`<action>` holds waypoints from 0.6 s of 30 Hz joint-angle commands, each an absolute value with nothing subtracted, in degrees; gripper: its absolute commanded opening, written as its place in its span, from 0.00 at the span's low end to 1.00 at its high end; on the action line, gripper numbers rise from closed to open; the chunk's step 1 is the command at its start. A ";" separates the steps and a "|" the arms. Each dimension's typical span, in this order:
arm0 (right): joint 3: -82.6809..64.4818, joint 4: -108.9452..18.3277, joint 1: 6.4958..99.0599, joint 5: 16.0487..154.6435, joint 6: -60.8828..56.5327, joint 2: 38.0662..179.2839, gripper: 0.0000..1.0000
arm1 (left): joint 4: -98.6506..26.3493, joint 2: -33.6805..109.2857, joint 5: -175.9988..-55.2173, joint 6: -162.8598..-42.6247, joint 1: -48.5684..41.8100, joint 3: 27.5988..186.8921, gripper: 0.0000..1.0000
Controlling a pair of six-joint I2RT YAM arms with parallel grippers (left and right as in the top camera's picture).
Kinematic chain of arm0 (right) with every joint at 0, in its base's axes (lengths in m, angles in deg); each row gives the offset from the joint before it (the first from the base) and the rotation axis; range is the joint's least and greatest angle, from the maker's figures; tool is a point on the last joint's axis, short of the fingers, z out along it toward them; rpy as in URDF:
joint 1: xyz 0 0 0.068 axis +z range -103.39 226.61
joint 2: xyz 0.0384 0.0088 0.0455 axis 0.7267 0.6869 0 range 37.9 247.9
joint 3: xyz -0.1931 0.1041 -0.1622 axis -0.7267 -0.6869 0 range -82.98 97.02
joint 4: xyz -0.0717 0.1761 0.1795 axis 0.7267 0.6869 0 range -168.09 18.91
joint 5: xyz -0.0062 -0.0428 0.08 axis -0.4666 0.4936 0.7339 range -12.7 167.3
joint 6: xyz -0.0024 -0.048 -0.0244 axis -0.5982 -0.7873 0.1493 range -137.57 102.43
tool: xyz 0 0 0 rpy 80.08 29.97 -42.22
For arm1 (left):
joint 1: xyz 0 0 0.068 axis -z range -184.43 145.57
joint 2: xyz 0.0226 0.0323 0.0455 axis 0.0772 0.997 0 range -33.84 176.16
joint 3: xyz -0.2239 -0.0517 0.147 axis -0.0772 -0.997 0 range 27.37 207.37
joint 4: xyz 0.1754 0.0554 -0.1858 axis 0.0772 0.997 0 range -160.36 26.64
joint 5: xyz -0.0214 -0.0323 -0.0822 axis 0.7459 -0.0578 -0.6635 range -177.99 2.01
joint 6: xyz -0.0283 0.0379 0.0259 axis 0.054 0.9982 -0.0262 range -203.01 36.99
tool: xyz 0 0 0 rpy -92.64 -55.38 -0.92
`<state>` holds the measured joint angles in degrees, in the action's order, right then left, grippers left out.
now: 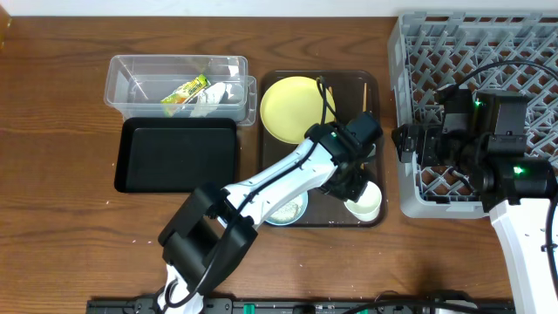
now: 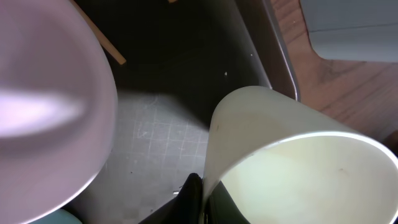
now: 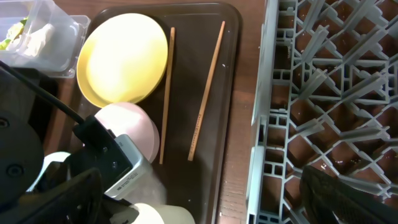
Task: Sort waste into correct bins and load items into the dishwasher rack
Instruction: 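Move left gripper over tray and grasp the pale green cup, then lift cup with left gripper and hand it to right gripper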
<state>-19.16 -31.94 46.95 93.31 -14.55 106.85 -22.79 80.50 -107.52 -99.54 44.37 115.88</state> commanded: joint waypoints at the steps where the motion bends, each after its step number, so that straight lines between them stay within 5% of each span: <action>1: -18.27 -31.81 47.39 93.16 -13.76 106.94 0.99 | -22.30 76.54 -112.55 -98.08 42.20 115.88 0.06; 11: -18.27 -32.21 47.39 97.05 -13.78 106.94 0.99 | -15.07 72.74 -133.79 -89.95 29.68 115.88 0.06; 18: -18.27 -36.23 47.39 113.73 -14.74 106.94 0.99 | -14.22 72.74 -147.89 -84.68 20.89 115.88 0.06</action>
